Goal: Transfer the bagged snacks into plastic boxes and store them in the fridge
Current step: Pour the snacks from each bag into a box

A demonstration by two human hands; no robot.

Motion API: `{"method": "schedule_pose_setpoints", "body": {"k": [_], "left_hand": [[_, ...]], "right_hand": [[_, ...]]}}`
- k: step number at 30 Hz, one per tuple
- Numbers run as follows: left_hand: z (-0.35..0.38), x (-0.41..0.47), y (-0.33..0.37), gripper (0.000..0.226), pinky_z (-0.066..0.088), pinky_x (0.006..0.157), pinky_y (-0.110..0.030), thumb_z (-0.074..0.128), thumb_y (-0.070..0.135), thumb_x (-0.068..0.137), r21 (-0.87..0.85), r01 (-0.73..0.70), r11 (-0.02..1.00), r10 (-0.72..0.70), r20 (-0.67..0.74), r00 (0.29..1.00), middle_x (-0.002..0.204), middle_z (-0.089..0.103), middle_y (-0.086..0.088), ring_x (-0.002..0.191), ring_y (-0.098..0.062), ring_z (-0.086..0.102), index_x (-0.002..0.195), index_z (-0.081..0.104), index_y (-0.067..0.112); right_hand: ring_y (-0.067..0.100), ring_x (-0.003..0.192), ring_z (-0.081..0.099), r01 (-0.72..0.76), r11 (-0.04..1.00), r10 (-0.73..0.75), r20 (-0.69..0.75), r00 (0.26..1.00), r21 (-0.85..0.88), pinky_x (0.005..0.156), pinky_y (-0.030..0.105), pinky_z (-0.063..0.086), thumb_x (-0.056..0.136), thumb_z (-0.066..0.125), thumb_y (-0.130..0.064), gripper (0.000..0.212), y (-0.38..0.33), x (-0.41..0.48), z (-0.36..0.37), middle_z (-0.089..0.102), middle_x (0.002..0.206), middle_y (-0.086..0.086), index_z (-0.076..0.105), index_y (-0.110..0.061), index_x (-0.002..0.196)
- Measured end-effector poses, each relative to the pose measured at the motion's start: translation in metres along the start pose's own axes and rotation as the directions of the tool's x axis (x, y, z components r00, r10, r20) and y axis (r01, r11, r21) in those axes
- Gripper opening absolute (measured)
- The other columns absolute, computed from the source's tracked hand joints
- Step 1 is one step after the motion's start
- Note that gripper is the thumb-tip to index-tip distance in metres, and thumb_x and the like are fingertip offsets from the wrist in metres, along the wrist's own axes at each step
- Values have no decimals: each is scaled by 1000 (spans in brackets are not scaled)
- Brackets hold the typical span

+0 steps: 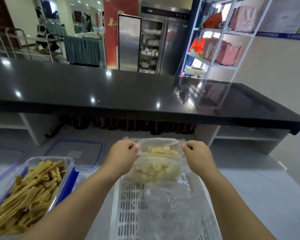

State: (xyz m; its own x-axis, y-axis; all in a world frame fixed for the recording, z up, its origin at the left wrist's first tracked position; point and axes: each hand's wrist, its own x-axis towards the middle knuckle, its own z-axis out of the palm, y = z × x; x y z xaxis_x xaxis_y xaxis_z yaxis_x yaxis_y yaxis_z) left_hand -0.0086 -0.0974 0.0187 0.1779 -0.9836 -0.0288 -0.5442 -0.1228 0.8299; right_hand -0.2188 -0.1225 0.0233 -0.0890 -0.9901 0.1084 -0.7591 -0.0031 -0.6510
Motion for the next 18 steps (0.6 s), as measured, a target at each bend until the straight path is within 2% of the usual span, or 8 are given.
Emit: {"method": "schedule_pose_setpoints", "body": {"k": [3,6,9,13,18], "left_hand": [[-18,-7,11,27,41,55,-26,49,16,95,-68,-101,993,94,-103,990,62,59,2,55,-10,51,78,67,4],[-40,-18,13,23,45,58,-27,48,17,95,-81,-216,973,197,-191,962,68,62,3,61,-11,55,81,66,13],[-66,-35,4,21,49,60,-34,48,18,96,-114,-287,951,250,-261,932,73,65,-2,66,-16,59,82,64,19],[-106,-65,-21,22,50,61,-32,45,20,97,-127,-343,931,284,-339,897,73,63,-4,69,-17,58,82,61,22],[-170,-113,-80,22,50,63,-23,47,22,96,-52,-330,943,277,-431,859,87,63,13,75,-7,59,81,59,30]], "right_hand": [[11,50,38,126,980,-109,-114,988,154,44,17,28,97,49,-20,37,-17,3,-4,45,55,-1,51,-9,61],[9,56,46,269,912,-204,-225,953,311,50,11,38,97,48,-17,29,-44,-1,-5,55,64,3,60,-9,72],[7,59,49,366,835,-268,-277,923,411,54,16,41,97,49,-17,24,-73,-12,1,60,70,7,63,-11,78],[5,60,50,420,770,-338,-251,907,480,56,17,43,97,50,-18,23,-113,-38,20,59,69,2,61,-17,76],[4,58,49,445,709,-451,-132,883,547,54,17,43,98,49,-23,25,-166,-91,66,55,65,-7,58,-17,75]]}}
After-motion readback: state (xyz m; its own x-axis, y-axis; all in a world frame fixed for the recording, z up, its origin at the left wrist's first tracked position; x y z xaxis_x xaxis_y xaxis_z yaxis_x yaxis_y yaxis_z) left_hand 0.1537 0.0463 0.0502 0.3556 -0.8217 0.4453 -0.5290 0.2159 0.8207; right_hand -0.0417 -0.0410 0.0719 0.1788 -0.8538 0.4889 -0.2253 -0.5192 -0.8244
